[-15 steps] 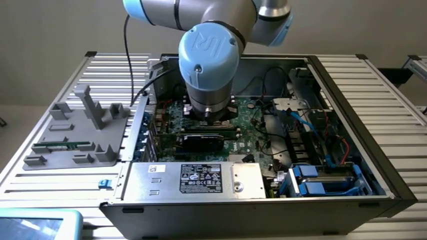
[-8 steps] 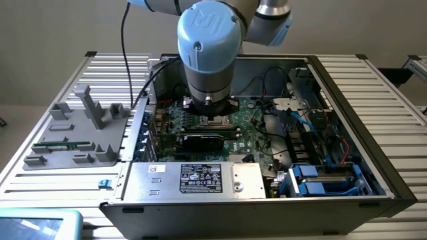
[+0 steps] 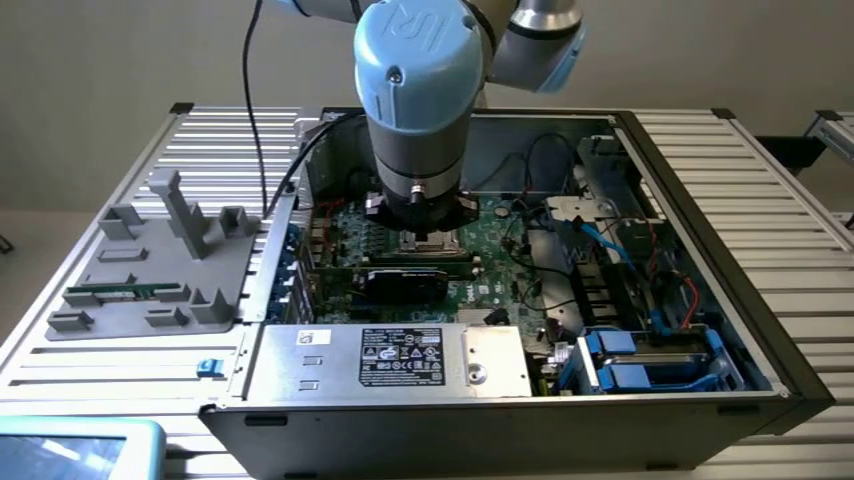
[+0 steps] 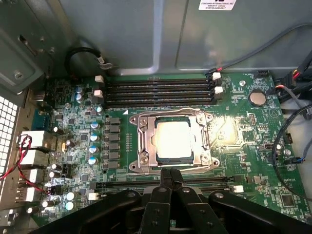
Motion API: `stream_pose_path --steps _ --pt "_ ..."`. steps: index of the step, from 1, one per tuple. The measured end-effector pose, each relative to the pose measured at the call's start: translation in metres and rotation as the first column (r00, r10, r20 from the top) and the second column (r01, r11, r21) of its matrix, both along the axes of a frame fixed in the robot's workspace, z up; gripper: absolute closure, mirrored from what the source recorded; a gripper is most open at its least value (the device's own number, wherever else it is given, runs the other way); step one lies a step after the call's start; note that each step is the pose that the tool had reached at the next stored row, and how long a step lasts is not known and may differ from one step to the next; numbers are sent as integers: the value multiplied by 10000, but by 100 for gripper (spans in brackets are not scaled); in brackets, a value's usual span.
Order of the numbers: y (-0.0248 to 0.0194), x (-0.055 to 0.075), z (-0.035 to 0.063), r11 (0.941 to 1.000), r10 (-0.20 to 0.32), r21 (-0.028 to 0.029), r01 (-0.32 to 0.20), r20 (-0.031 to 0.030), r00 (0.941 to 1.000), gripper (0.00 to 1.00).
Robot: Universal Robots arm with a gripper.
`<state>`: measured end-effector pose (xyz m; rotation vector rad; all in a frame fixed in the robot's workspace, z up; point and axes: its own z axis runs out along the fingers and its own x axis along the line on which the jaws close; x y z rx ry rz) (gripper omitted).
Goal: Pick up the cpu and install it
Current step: 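Install the second cpu locking lever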
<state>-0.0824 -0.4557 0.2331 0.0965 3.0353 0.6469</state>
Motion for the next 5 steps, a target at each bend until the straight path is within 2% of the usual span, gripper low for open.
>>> stream_pose_path --steps 5 --pt "1 0 0 10000 0 0 0 0 10000 91"
